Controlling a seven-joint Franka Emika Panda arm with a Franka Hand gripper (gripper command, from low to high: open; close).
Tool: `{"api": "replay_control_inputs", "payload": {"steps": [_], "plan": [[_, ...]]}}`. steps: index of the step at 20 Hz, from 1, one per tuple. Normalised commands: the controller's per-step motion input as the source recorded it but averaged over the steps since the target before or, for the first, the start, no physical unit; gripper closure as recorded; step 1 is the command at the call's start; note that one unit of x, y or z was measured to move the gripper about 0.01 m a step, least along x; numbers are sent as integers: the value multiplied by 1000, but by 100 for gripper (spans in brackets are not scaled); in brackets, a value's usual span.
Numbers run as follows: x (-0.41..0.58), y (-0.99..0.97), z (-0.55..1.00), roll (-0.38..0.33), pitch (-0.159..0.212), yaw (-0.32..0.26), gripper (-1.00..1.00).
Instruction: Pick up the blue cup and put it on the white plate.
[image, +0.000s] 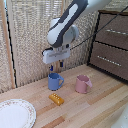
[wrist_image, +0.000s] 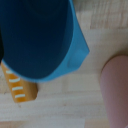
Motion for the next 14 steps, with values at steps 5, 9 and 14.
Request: {"api": "replay_control_inputs", "payload": {"steps": [5, 9, 14], "plan": [[288, -248, -347, -4, 53, 47, -100], [-39, -133, -172, -35, 95, -21, -100], [-32, -64, -118, -27, 47, -16, -100]]}}
